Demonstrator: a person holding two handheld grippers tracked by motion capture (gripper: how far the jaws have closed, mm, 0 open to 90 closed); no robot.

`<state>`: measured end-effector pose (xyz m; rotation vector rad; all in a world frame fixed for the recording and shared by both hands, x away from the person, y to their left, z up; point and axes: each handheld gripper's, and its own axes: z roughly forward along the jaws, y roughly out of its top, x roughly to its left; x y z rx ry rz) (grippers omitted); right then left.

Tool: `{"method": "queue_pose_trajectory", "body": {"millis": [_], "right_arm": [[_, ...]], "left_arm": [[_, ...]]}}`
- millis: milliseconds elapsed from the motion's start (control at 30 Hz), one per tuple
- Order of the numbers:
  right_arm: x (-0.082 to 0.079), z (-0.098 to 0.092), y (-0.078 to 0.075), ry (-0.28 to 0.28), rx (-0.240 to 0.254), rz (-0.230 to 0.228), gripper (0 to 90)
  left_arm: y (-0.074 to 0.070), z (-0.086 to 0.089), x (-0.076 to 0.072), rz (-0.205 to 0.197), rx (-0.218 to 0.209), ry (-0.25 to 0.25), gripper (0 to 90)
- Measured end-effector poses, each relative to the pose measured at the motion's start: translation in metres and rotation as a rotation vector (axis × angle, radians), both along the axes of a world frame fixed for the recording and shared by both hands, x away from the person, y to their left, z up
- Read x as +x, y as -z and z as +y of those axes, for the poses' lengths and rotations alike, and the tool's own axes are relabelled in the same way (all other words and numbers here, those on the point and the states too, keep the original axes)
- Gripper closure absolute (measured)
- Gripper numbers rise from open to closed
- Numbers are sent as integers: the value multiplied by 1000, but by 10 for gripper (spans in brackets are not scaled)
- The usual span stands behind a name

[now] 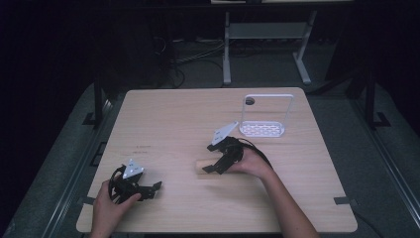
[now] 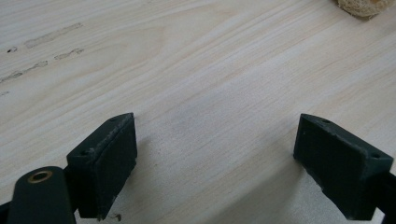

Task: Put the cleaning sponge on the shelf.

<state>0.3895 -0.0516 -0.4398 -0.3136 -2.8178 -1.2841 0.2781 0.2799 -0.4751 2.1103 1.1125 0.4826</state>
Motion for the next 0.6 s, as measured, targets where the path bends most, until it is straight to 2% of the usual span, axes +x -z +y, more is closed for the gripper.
{"method": "queue_pose_trajectory", "body": {"millis": [367, 600], "right_arm": [[3, 2, 12, -22, -43, 27, 145], [3, 5, 18, -31, -81, 7, 177]], "left_arm": [[0, 0, 0, 0, 0, 0, 128], [0, 0, 0, 0, 0, 0, 128]]}}
